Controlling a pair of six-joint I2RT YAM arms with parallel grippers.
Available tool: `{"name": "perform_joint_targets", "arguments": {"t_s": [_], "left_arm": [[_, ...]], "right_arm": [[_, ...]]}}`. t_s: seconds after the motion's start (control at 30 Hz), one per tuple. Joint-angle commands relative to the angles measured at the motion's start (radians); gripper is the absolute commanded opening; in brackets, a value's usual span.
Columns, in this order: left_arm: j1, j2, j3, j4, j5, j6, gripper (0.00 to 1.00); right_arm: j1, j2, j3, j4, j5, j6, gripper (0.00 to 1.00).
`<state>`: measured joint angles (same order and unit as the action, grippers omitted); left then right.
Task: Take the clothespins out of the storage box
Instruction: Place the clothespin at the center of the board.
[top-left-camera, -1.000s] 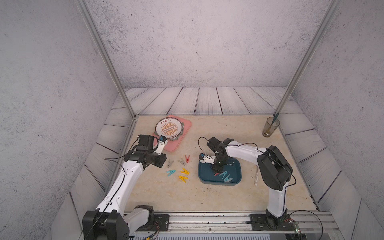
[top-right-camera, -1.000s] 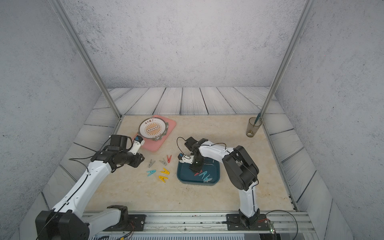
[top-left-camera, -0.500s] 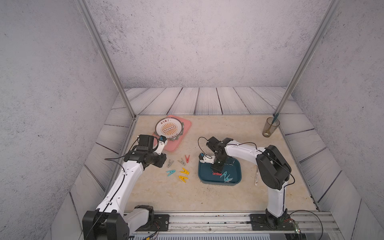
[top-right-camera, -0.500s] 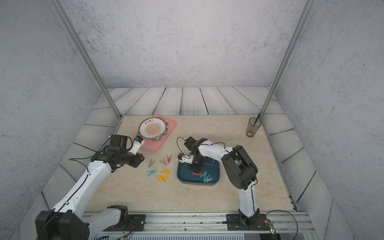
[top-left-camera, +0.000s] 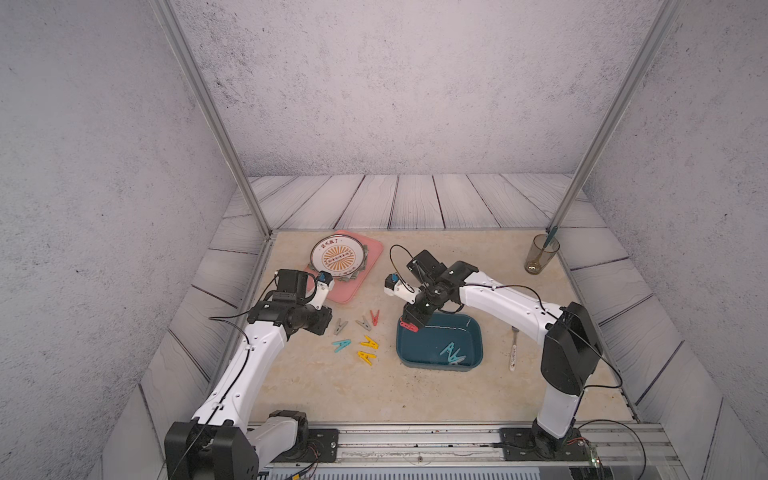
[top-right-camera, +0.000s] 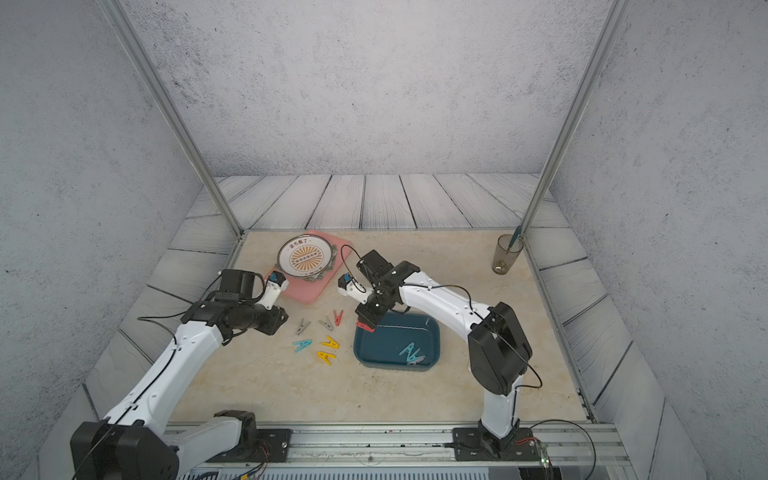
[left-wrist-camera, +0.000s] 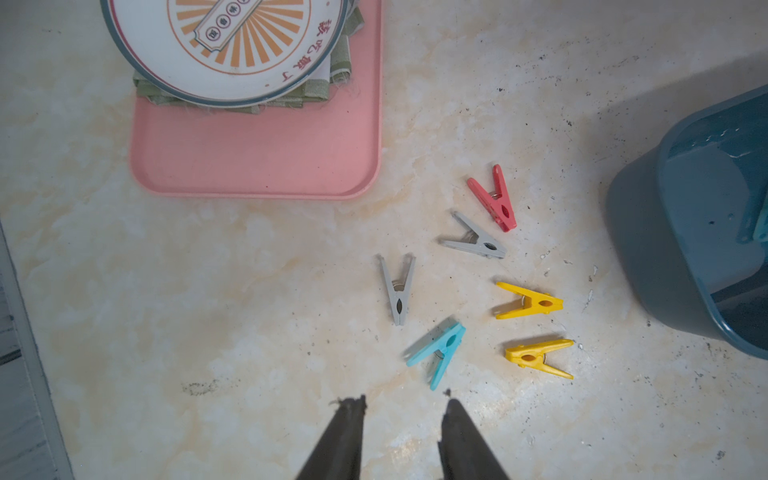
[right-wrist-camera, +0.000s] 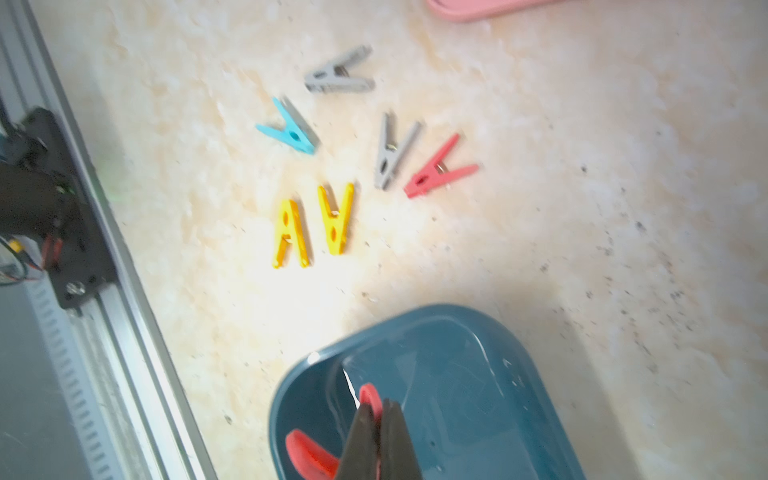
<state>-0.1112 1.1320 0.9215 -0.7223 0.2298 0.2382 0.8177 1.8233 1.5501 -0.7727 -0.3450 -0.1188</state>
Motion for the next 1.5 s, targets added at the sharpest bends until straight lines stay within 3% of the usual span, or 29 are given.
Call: {"name": "perform_joint_targets", "arguments": {"t_s": [0.0,0.2,0.37,0.9,1.2,1.47], "left_arm": [[0.011,-0.015,0.024,-0.016,-0.012,-0.007,0.37],[0.014,-0.018,0.017,-0.019,-0.021,0.001,0.37],[0.020,-0.013,0.007,-0.009,-0.026,0.001,0.37],[0.043,0.002,-0.013,0.001,-0.038,0.021,0.37],[0.044,-0.015,0.032,-0.064,-0.020,0.018,0.37],[0.043,-0.050,0.064,-0.089,-0.005,0.018,0.37]], "right_arm": [[0.062,0.023,0.014,0.110,-0.039,0.174,0.02],[0.154,0.144,0.081,0.104,0.088,0.231,0.03],[0.220,0.230,0.123,0.033,0.201,0.184,0.03],[0.287,0.389,0.150,-0.042,0.164,0.085,0.12],[0.284,0.302,0.155,-0.068,0.142,0.129,0.27],[0.222,0.136,0.151,-0.160,0.246,0.330,0.32]]}}
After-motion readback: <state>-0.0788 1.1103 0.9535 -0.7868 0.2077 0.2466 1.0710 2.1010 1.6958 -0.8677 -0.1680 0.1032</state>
